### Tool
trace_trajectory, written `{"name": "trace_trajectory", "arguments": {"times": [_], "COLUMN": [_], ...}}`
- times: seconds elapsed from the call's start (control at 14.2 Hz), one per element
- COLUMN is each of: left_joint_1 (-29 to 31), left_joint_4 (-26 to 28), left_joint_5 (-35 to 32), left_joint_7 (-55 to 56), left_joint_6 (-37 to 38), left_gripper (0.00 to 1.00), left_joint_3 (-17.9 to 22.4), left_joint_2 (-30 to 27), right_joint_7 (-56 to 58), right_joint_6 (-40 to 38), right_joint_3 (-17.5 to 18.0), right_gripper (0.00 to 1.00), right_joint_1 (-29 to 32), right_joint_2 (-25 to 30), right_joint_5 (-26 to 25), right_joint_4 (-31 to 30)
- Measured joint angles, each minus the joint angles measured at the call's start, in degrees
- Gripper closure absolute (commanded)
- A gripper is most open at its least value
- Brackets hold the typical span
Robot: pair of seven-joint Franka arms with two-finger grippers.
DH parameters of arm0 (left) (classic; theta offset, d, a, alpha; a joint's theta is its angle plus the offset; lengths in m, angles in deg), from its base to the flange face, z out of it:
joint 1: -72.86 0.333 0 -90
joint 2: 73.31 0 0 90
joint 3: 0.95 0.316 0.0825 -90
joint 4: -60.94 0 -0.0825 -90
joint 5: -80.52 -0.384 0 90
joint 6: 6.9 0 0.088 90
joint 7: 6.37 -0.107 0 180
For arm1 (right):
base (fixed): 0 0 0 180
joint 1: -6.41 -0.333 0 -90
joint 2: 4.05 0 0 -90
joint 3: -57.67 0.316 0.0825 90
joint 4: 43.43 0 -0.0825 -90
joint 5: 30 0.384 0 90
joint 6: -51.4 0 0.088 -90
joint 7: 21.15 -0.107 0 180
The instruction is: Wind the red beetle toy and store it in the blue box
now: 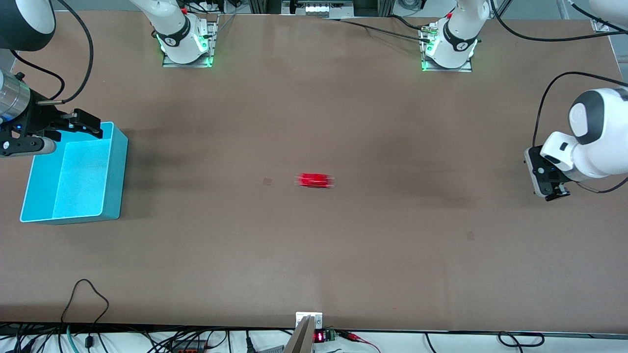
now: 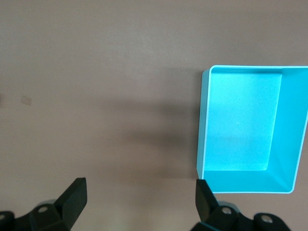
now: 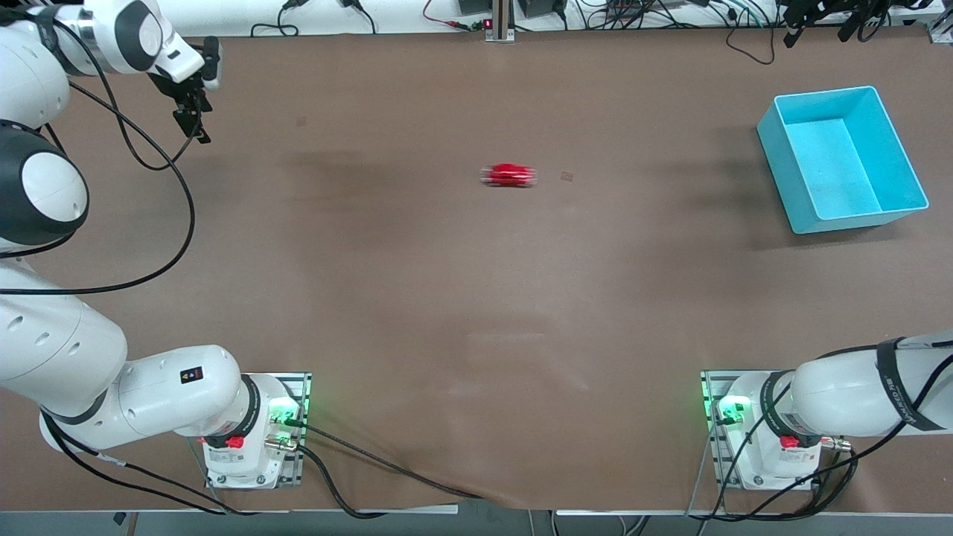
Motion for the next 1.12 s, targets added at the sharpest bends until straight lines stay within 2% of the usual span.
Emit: {"name": "trace_trajectory", "arguments": {"times": [0.42, 0.7, 1.12], "left_joint_1": [-0.1, -0.2, -0.3], "left_joint_4": [-4.4, -4.5, -7.4], "left_joint_5": [0.0, 0.0, 0.0], "left_joint_7": [13.9, 25.7, 45.2], "left_joint_6": [11.8, 16.1, 23.3], "left_gripper": [0.0, 0.0, 0.0], "left_joint_3": [-3.1, -6.0, -9.5], "left_joint_2": [-4.0, -8.4, -9.8], "right_joint_7": [0.2, 3.9, 5.4], "right_joint_6": [2.1, 2.1, 1.8], "right_joint_3": [-0.1, -0.3, -0.2], "right_gripper": [0.0, 0.0, 0.0], "right_joint_1": [0.1, 0.3, 0.3], "right_joint_2": [-2.8, -3.8, -6.4], "right_joint_5": [0.0, 1.2, 1.4], "right_joint_4": [-0.5, -0.5, -2.0]}}
